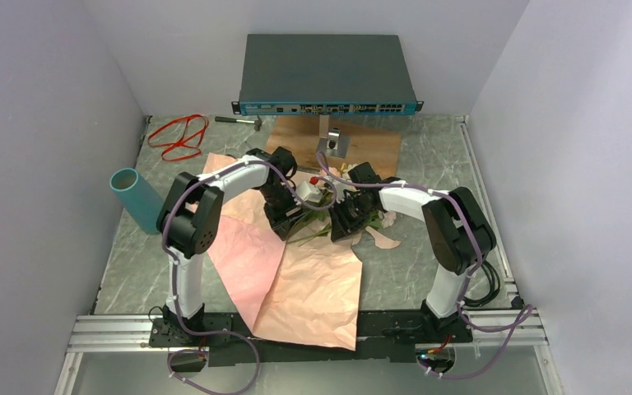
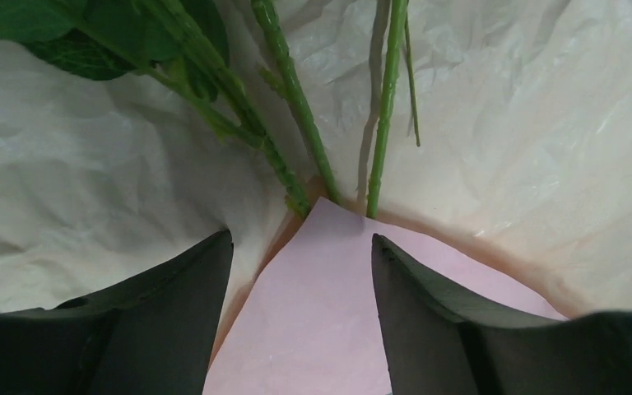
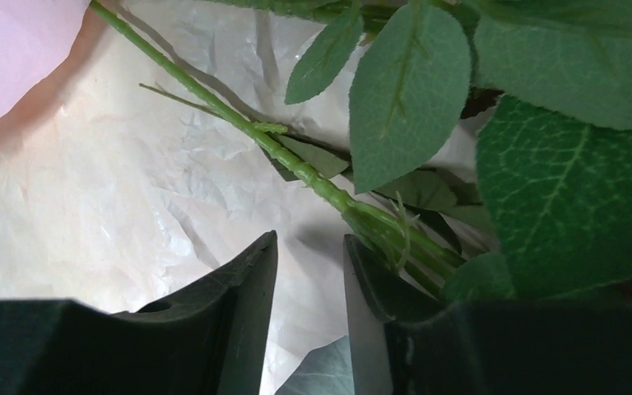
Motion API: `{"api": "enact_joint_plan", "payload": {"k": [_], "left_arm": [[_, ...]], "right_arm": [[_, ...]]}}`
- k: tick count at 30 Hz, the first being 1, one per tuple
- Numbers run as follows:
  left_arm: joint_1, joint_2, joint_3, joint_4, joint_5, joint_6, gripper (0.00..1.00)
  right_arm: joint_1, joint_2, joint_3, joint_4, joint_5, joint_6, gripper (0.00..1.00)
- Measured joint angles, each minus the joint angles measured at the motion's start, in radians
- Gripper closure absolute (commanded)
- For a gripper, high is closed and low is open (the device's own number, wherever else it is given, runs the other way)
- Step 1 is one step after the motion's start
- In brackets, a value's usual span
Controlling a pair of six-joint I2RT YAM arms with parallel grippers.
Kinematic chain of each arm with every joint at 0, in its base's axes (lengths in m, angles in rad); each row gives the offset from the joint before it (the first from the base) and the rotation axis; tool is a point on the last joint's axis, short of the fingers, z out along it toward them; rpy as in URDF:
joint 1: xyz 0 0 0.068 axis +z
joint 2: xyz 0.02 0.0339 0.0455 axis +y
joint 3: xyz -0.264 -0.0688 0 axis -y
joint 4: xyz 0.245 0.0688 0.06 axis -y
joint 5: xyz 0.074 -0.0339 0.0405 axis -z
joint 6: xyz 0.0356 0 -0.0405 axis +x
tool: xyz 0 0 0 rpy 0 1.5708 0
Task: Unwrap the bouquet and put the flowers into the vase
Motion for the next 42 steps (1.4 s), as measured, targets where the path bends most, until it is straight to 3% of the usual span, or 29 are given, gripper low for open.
{"api": "enact_joint_plan", "payload": {"k": [3,9,18,21,26,35,42], "left_arm": [[-0.004,0.035,-0.001,-0.009,-0.003,0.003,0.35],[-0.006,0.035,-0.017,-0.053,-0.003,0.042,0.42],[-0.006,-0.101,-0.12,-0.186,0.002,0.18,0.56],[0.002,-0.173,-0.13,-0.24,0.0,0.24,0.52],[0.033,-0.287,-0.171,-0.358,-0.026,0.347,0.31],[0.13,-0.462,-0.343,-0.515,-0.124,0.46,0.21],[0.224,-0.595,-0.494,-0.528,-0.25,0.521,0.11]], "right_arm": [[-0.001,0.018,0.014,-0.001,-0.003,0.007,0.69],[-0.004,0.052,0.042,-0.003,-0.026,0.033,0.67],[-0.004,0.077,0.066,-0.008,-0.046,0.056,0.68],[-0.004,0.077,0.066,-0.009,-0.046,0.056,0.68],[-0.004,0.077,0.066,-0.008,-0.046,0.056,0.67],[-0.004,0.074,0.071,-0.019,-0.071,0.064,0.48],[0.001,0.065,0.071,-0.026,-0.087,0.066,0.37]]}}
